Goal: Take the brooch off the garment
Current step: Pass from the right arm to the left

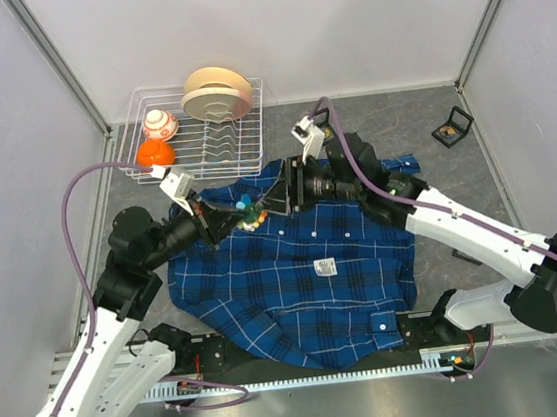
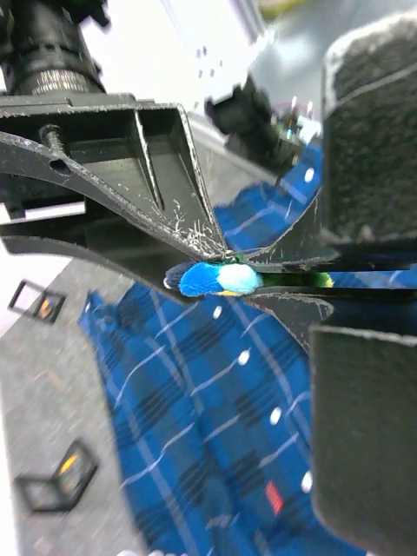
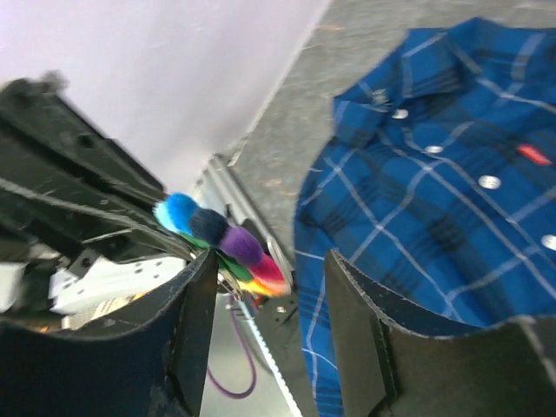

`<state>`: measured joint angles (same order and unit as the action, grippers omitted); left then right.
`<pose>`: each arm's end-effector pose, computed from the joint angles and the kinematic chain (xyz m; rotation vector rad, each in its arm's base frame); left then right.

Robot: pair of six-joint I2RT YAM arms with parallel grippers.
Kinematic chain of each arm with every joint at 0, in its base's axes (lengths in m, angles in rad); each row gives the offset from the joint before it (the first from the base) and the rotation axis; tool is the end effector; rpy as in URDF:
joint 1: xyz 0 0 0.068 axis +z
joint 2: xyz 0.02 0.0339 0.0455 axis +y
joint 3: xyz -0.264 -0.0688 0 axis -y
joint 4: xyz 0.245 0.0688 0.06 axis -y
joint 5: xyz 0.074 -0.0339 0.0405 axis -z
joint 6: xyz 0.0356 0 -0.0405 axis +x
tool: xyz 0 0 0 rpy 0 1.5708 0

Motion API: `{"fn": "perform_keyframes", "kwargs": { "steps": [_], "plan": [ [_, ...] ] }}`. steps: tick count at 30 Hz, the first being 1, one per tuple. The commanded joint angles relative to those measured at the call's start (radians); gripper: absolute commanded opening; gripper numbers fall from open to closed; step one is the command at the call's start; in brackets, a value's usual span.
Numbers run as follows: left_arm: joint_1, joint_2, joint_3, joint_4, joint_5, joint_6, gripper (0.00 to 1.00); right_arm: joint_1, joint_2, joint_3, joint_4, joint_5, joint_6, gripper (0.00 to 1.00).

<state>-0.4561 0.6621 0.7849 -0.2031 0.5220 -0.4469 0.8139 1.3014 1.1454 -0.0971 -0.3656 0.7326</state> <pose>0.1287 -0.0829 0.3569 0.4298 1.7101 -1.1008 0.2001 0.2304 0.3623 -0.3734 2.0197 1.3685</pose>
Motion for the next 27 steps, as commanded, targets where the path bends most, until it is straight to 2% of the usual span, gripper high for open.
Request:
{"fn": "perform_keyframes", "kwargs": {
  "steps": [1,5,6,8,10,11,14,18,19,20,22,24,26,27],
  "plan": [
    [-0.010,0.073,0.096,0.045,-0.106,0.388,0.02,-0.018,0.053,0.211,-0.516,0.272,-0.030,0.60],
    [-0.021,0.123,0.119,0.053,-0.142,0.595,0.02,-0.018,0.052,0.345,-0.578,0.355,0.034,0.68],
    [-0.038,0.126,0.119,0.066,-0.164,0.626,0.02,-0.018,0.053,0.362,-0.578,0.349,0.042,0.76],
    [-0.062,0.131,0.114,0.112,-0.183,0.724,0.02,-0.019,0.055,0.385,-0.563,0.337,0.126,0.77],
    [-0.120,0.149,0.109,0.134,-0.192,0.819,0.02,-0.010,0.062,0.367,-0.454,0.298,0.213,0.71],
    [-0.145,0.155,0.103,0.160,-0.201,0.920,0.02,-0.006,0.085,0.372,-0.440,0.294,0.284,0.66],
    [-0.228,0.179,0.065,0.241,-0.272,1.052,0.02,0.034,0.114,0.387,-0.421,0.355,0.362,0.64],
    [-0.311,0.238,0.065,0.255,-0.335,1.163,0.02,0.041,0.070,0.346,-0.389,0.456,0.454,0.55],
    [-0.315,0.246,0.065,0.258,-0.336,1.183,0.02,0.041,0.064,0.324,-0.372,0.461,0.464,0.50],
    [-0.323,0.260,0.066,0.261,-0.338,1.188,0.02,0.041,0.062,0.320,-0.372,0.455,0.473,0.40],
    [-0.348,0.272,0.066,0.268,-0.359,1.224,0.02,0.041,0.061,0.301,-0.375,0.447,0.488,0.33],
    [-0.366,0.281,0.054,0.268,-0.398,1.257,0.02,0.041,0.049,0.294,-0.386,0.461,0.485,0.35],
    [-0.365,0.280,0.041,0.271,-0.399,1.286,0.02,0.039,0.036,0.295,-0.414,0.491,0.464,0.44],
    [-0.368,0.280,0.039,0.275,-0.402,1.292,0.02,0.041,0.035,0.295,-0.417,0.493,0.459,0.44]
  ]
}}
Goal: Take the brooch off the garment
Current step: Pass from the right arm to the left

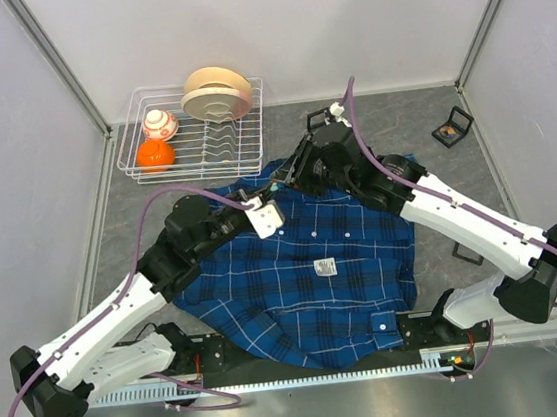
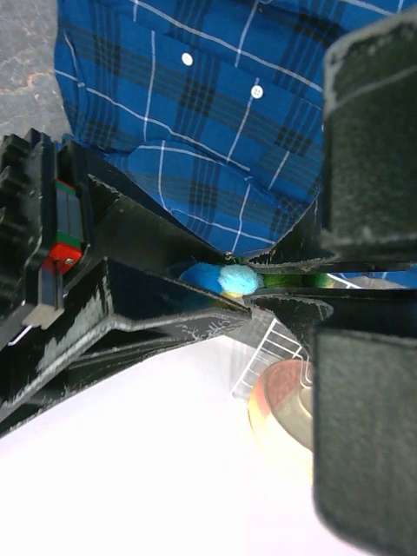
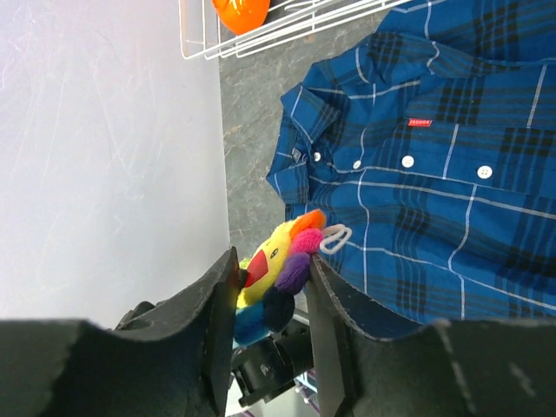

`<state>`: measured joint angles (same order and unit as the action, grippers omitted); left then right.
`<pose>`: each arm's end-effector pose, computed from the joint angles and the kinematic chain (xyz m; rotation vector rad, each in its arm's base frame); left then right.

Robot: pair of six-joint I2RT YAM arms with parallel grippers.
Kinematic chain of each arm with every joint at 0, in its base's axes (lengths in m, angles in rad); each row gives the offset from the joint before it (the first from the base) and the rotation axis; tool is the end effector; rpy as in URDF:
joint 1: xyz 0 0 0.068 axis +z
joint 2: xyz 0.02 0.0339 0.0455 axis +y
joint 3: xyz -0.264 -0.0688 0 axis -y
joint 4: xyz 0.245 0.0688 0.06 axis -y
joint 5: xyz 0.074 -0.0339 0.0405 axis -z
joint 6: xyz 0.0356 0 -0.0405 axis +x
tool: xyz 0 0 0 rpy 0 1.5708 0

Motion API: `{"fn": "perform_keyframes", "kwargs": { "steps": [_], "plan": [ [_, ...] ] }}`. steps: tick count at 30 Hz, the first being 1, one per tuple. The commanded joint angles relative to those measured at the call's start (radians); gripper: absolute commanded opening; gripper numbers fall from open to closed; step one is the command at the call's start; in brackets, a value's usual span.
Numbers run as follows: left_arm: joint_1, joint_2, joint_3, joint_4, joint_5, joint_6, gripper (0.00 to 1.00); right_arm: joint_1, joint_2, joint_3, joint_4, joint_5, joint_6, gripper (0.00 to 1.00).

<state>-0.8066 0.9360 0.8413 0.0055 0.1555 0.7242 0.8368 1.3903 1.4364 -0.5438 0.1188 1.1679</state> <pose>0.1495 -0.1639 0.3529 1.2341 1.1139 -0.1915 0.2112 0.2278 0.3922 0.4508 2.2136 1.0593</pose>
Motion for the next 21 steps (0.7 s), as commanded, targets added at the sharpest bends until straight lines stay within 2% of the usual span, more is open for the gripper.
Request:
{"fn": "perform_keyframes", "kwargs": {
  "steps": [1,4,7,10,11,12,13,14,15,16,17,18,21],
  "plan": [
    [-0.017,0.007,-0.018,0.067,-0.034,0.127,0.02,0.018,-0.053,0.007,0.028,0.002,0.012,0.44],
    [-0.026,0.009,-0.013,0.065,-0.037,0.145,0.02,0.018,-0.031,0.013,0.019,-0.024,0.009,0.41],
    [-0.040,0.009,-0.019,0.053,-0.063,0.181,0.02,0.018,-0.031,0.012,0.013,-0.011,0.012,0.32],
    [-0.052,0.009,-0.022,0.045,-0.074,0.196,0.02,0.018,-0.031,0.012,0.005,0.001,0.009,0.17],
    [-0.055,0.011,-0.022,0.044,-0.077,0.196,0.02,0.018,-0.034,0.009,-0.002,0.008,0.010,0.05],
    [-0.065,0.012,-0.019,0.041,-0.089,0.190,0.05,0.018,-0.036,0.002,-0.005,0.015,0.018,0.00],
    [-0.068,0.004,-0.016,0.036,-0.088,0.143,0.12,0.018,-0.051,-0.013,-0.024,0.040,0.021,0.00],
    [-0.068,-0.003,-0.004,0.024,-0.086,0.106,0.31,0.018,-0.059,-0.022,-0.036,0.059,0.019,0.00],
    [-0.068,-0.014,0.004,0.001,-0.094,0.057,0.37,0.013,-0.071,-0.033,-0.059,0.086,0.009,0.00],
    [-0.068,-0.034,0.011,-0.039,-0.102,-0.095,0.57,0.010,-0.088,-0.066,-0.111,0.123,-0.002,0.00],
    [-0.066,-0.087,0.019,-0.065,-0.096,-0.179,0.67,0.001,-0.135,-0.092,-0.134,0.181,-0.011,0.00],
    [-0.066,-0.123,0.016,-0.123,-0.050,-0.254,0.68,-0.034,-0.167,-0.170,-0.152,0.206,-0.022,0.00],
    [-0.065,-0.244,-0.005,-0.191,0.005,-0.666,0.71,-0.132,-0.345,-0.327,-0.185,0.232,-0.107,0.00]
  ]
}}
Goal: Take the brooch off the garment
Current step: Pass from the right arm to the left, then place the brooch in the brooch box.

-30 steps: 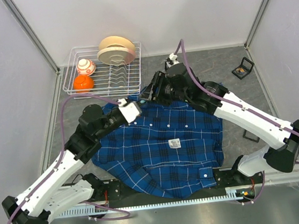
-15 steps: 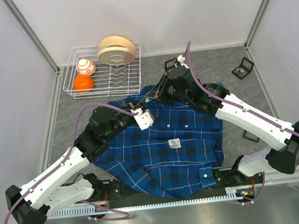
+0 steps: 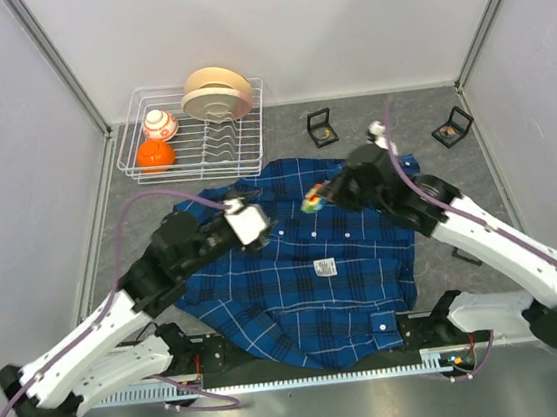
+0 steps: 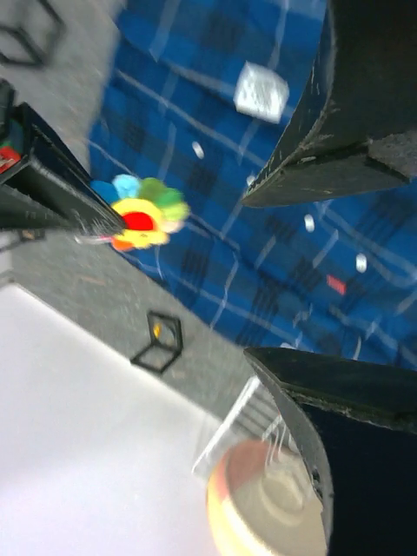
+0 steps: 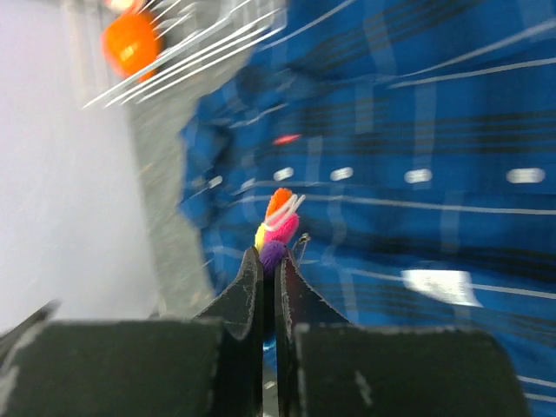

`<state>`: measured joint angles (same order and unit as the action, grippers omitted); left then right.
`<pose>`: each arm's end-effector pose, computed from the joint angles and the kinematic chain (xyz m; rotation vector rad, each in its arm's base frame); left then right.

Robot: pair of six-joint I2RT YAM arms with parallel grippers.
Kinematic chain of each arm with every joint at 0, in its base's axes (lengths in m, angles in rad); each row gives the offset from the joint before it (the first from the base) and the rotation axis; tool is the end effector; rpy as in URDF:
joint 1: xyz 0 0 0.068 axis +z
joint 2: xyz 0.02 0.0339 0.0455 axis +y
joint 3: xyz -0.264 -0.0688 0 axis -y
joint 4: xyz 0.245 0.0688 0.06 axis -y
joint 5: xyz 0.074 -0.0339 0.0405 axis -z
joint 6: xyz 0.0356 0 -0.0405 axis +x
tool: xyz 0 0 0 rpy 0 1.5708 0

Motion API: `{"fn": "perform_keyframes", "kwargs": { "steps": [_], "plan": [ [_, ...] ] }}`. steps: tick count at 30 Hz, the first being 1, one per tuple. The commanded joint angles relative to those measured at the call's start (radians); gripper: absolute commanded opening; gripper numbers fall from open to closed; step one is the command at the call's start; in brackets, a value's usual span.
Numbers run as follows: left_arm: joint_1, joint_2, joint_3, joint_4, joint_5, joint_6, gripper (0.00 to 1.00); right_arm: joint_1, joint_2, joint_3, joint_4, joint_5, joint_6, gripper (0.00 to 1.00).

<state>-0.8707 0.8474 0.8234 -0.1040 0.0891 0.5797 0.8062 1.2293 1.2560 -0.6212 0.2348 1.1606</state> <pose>0.1266 -0.1551 0.3515 1.1813 1.2320 -0.2927 0.1893 0.1854 0.3679 0.5421 2.2175 0.8581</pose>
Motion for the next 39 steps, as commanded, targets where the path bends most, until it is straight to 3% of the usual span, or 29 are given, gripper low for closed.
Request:
{"fn": "perform_keyframes", "kwargs": {
  "steps": [1,3,7,9,12,14,18,22,24,25,26,29,35,39],
  "plan": [
    [-0.001,-0.174,-0.007,-0.089,0.090,-0.573,0.71,-0.113,-0.291,-0.174,-0.129,0.150,-0.133,0.00],
    [0.001,-0.206,-0.021,-0.103,0.132,-0.735,0.72,-0.154,-0.388,-0.245,-0.232,0.280,-0.180,0.00],
    [0.021,-0.202,-0.004,-0.164,0.115,-0.776,0.75,-0.211,-0.572,-0.297,-0.422,0.366,-0.185,0.00],
    [0.080,-0.218,-0.007,-0.166,0.159,-0.787,0.75,-0.210,-0.653,-0.361,-0.515,0.455,-0.129,0.00],
    [0.205,-0.254,-0.055,-0.132,0.271,-0.835,0.76,-0.210,-0.760,-0.441,-0.515,0.527,-0.027,0.00],
    [0.265,-0.249,-0.085,-0.068,0.379,-0.871,0.76,-0.208,-0.784,-0.481,-0.500,0.601,0.005,0.00],
    [0.204,-0.254,-0.145,-0.028,0.365,-0.888,0.76,-0.208,-0.754,-0.562,-0.442,0.719,0.163,0.00],
    [0.141,-0.287,-0.138,-0.080,0.324,-0.842,0.76,-0.228,-0.616,-0.610,-0.351,0.779,0.146,0.00],
    [0.118,-0.298,-0.148,-0.095,0.302,-0.817,0.77,-0.275,-0.553,-0.639,-0.267,0.758,0.075,0.00],
    [0.101,-0.306,-0.156,-0.095,0.287,-0.816,0.77,-0.361,-0.551,-0.659,-0.199,0.670,0.021,0.00],
    [0.092,-0.311,-0.165,-0.092,0.282,-0.802,0.77,-0.421,-0.554,-0.720,-0.025,0.599,-0.036,0.00],
    [0.049,-0.323,-0.188,-0.099,0.235,-0.776,0.77,-0.697,-0.524,-0.788,0.174,0.293,-0.183,0.00],
    [-0.017,-0.358,-0.227,-0.085,0.132,-0.755,0.77,-0.947,-0.559,-0.817,0.111,0.123,-0.291,0.00],
    [-0.051,-0.375,-0.244,-0.088,0.126,-0.762,0.78,-1.015,-0.613,-0.830,0.091,0.090,-0.311,0.00]
  ]
}}
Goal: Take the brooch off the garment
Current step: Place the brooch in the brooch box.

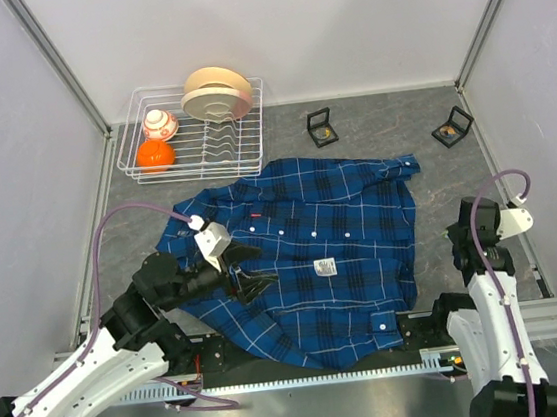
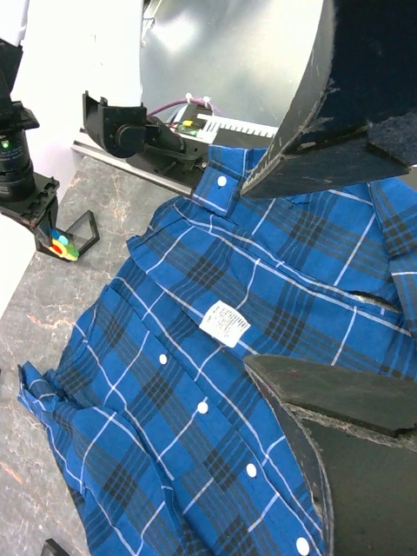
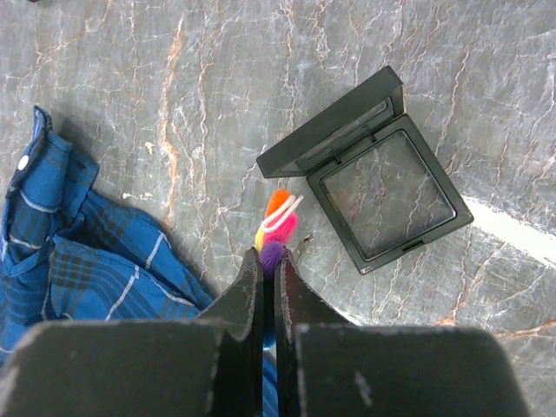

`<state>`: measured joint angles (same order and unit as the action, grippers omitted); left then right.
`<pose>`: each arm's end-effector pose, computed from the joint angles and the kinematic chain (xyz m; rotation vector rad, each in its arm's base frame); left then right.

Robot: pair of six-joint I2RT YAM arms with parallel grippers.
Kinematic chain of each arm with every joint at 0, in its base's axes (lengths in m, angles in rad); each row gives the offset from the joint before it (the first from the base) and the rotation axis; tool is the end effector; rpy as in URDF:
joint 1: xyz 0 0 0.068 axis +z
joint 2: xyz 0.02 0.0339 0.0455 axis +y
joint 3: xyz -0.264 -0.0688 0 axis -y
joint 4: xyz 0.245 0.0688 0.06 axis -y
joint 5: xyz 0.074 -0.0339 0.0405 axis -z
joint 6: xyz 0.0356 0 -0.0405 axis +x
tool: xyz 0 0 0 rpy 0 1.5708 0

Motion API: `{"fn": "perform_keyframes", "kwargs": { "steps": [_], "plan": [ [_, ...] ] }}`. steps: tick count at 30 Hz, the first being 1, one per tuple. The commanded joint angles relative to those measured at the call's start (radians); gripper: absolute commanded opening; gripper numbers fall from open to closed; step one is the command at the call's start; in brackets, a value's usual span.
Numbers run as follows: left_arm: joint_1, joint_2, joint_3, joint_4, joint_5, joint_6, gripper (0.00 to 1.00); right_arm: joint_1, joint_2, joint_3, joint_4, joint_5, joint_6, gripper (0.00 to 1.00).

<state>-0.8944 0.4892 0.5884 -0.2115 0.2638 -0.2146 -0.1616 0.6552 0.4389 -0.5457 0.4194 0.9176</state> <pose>0.0757 -0.1091 0.3094 0.7924 1.6078 -1.0382 0.1357 -0.0368 0.2068 1.3291 1.8212 -0.0895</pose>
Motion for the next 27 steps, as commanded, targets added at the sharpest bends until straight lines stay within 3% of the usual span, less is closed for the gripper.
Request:
{"fn": "perform_keyframes", "kwargs": {
  "steps": [1,9,17,27],
  "plan": [
    [-0.040,-0.020,-0.012,0.017,-0.064,0.035,0.78,-0.068,-0.032,-0.009,0.009,-0.099,-0.068,0.00],
    [-0.104,-0.055,-0.027,-0.002,-0.163,0.066,0.84,-0.133,0.015,-0.011,0.021,-0.047,-0.080,0.00],
    [-0.123,-0.054,-0.032,0.000,-0.186,0.078,0.84,-0.271,0.029,-0.086,0.179,-0.191,-0.149,0.00],
    [-0.121,-0.041,-0.032,-0.003,-0.189,0.080,0.84,-0.381,-0.012,-0.141,0.256,-0.297,-0.164,0.00]
  ]
}}
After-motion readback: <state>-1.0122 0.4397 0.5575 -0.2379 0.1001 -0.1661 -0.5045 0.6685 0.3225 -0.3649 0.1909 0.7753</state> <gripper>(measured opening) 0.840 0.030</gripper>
